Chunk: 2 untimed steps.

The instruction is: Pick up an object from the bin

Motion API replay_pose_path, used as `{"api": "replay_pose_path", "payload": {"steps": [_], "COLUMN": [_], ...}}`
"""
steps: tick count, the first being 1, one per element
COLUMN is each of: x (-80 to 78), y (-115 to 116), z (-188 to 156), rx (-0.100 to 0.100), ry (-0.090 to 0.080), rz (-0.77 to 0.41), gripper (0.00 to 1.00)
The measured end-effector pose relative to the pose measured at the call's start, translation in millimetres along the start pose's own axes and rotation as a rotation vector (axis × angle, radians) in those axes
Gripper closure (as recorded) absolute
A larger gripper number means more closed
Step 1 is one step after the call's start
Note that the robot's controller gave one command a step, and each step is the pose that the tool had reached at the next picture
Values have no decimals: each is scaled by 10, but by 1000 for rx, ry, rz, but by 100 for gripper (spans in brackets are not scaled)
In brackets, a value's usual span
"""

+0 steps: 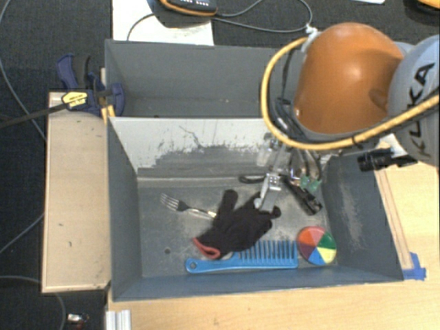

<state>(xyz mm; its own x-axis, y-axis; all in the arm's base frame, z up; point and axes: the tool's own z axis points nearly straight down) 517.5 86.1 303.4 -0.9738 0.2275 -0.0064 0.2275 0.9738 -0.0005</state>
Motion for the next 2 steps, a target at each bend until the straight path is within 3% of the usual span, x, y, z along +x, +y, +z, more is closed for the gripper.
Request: {"api": "replay_pose_path", "payload": {"steps": [1, 2], "x": [186, 104], "y": [-47, 4], "z": [140, 68], "rx": [-2, -2], "ry": [0, -1], "rz": [-318, -251], "gripper": [0, 0]}}
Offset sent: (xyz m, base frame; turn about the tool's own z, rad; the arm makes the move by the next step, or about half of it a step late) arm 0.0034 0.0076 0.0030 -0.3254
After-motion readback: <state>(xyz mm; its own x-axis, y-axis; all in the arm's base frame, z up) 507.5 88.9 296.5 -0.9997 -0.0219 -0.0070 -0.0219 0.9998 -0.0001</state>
